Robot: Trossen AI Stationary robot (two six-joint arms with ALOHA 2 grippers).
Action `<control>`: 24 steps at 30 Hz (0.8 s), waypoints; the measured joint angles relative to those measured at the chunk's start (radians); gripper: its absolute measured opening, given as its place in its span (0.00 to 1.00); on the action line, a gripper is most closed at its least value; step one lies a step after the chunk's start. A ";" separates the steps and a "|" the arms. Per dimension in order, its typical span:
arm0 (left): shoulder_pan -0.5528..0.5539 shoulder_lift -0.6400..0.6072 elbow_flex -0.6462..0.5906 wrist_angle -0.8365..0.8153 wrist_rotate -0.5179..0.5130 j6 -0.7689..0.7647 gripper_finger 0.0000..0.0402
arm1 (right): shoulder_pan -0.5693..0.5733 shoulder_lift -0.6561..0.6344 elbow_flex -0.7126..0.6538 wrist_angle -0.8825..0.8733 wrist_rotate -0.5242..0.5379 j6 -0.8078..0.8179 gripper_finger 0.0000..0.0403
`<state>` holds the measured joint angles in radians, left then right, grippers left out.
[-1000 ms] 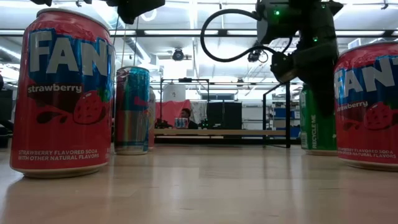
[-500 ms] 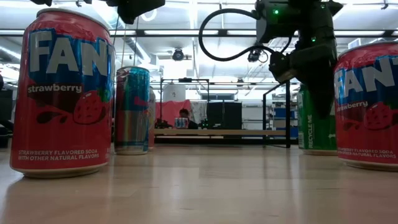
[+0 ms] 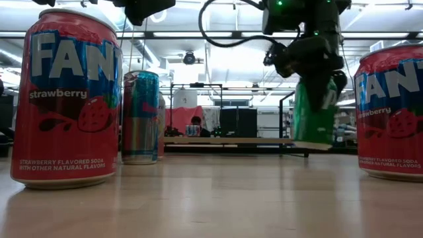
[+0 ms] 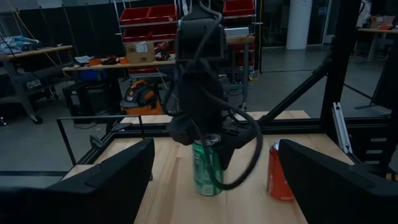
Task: Place canned beverage on shelf
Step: Put the green soda can on the shelf
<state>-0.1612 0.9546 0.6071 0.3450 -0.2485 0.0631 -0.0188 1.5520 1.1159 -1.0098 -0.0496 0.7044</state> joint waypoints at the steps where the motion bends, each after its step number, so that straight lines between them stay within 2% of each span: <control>1: 0.000 0.000 0.000 0.000 0.000 0.000 0.88 | -0.009 0.000 0.008 0.000 0.003 -0.006 0.80; 10: 0.001 0.002 0.000 0.004 0.000 0.000 0.88 | -0.098 0.000 0.088 -0.001 0.013 -0.062 0.80; 24: 0.029 0.002 0.000 0.005 0.000 0.003 0.88 | -0.151 0.000 0.205 -0.027 0.042 -0.139 0.80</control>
<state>-0.1319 0.9565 0.6071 0.3496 -0.2489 0.0662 -0.1703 1.5520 1.3208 -1.0368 -0.0078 0.5650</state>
